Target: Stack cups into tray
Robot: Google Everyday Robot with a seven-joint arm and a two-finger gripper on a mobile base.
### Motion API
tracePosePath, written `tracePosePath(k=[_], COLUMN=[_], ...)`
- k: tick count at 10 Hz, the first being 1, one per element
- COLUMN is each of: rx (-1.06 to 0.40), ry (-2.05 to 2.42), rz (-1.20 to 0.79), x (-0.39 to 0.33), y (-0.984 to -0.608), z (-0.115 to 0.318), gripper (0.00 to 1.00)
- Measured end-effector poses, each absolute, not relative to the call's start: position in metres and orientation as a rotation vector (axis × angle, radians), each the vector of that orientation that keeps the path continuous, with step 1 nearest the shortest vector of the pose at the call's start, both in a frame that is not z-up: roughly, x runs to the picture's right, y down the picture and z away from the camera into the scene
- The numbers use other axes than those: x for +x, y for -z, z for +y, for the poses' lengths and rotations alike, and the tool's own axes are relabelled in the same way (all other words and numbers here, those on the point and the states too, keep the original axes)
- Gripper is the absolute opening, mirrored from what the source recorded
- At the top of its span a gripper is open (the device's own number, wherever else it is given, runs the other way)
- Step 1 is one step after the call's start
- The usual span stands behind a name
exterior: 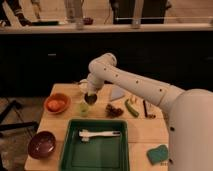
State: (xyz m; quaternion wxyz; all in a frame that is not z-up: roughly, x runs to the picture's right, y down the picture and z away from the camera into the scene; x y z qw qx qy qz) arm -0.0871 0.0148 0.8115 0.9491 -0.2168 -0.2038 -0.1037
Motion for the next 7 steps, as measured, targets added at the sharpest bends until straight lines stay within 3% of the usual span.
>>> tracePosePath(k=[7], rx=[-0.477], ry=[0.275], rz=[-0.476], x=[-0.118], y=[-0.799], z=[0.018], gripper=[0.0])
